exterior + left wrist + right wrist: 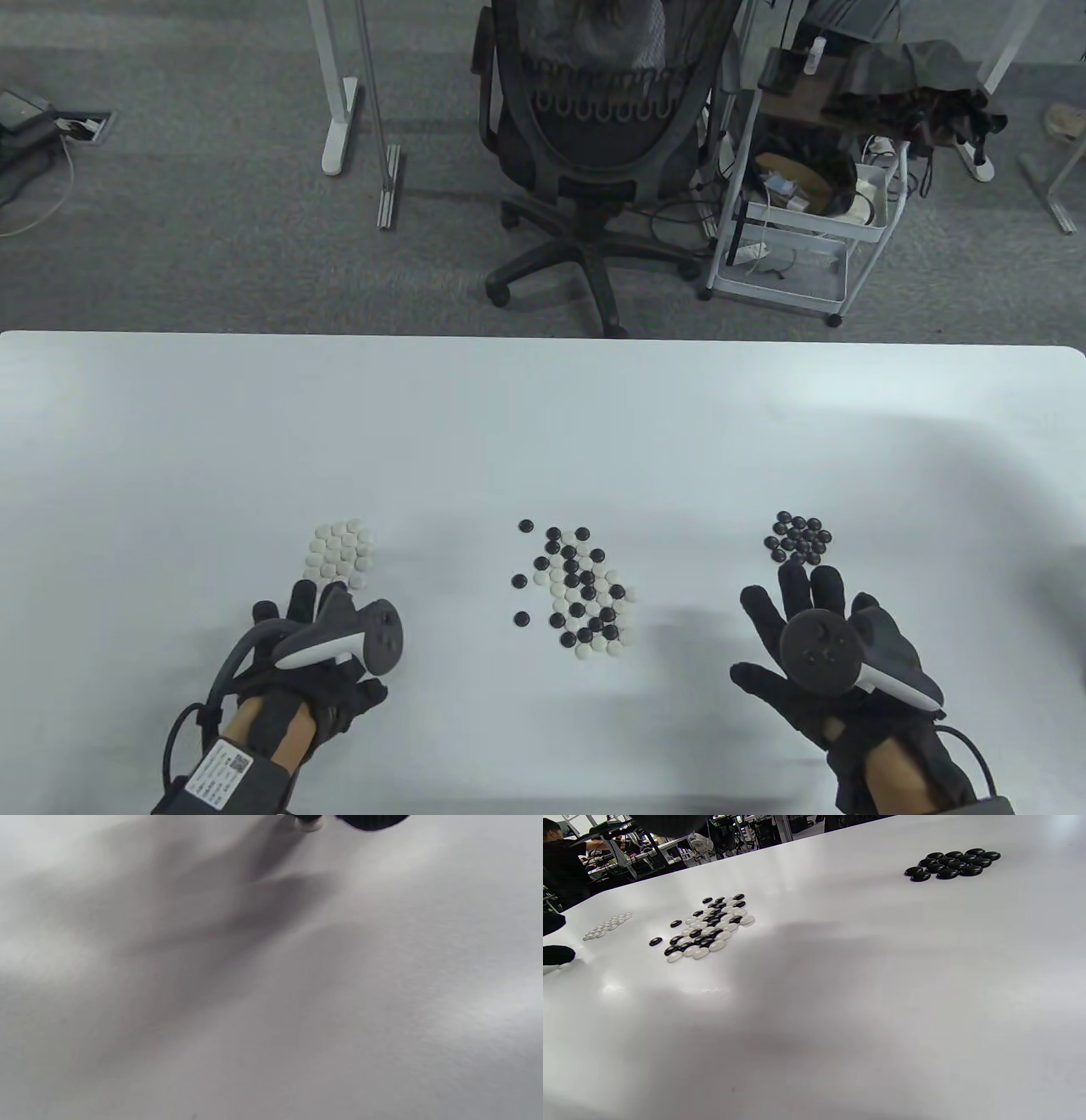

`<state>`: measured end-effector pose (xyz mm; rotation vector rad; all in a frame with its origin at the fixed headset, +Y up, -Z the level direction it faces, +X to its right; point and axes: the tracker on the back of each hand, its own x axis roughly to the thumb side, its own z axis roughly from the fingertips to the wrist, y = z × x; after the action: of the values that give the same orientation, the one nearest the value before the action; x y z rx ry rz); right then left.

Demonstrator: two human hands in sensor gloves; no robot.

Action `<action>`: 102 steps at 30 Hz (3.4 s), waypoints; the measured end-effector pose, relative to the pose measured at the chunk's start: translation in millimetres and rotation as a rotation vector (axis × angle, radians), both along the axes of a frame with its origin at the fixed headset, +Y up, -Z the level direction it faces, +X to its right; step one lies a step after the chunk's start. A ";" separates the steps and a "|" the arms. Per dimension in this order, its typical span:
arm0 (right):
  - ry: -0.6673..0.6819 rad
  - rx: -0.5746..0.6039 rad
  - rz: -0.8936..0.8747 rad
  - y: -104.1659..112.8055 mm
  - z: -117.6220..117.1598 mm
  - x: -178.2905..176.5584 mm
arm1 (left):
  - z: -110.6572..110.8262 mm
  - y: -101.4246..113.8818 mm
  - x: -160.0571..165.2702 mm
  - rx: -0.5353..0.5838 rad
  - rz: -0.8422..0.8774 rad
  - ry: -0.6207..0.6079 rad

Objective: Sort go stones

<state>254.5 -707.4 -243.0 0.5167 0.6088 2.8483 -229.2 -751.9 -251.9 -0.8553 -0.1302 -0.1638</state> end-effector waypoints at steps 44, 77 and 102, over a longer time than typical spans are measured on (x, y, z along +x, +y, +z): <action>-0.013 0.014 -0.026 6.1 3.2 4.2 | -36.4 16.7 211.3 -0.076 0.135 -0.465; -0.017 -0.014 0.000 4.0 1.4 1.0 | -40.0 3.9 -65.4 -0.024 0.143 0.295; -0.091 0.086 -0.171 25.4 0.8 35.9 | -17.3 84.8 -12.7 0.358 0.255 0.076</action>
<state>290.4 -682.0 -242.2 0.4272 0.4070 2.7273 -242.0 -667.2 -269.1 -0.4815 -0.1332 0.0841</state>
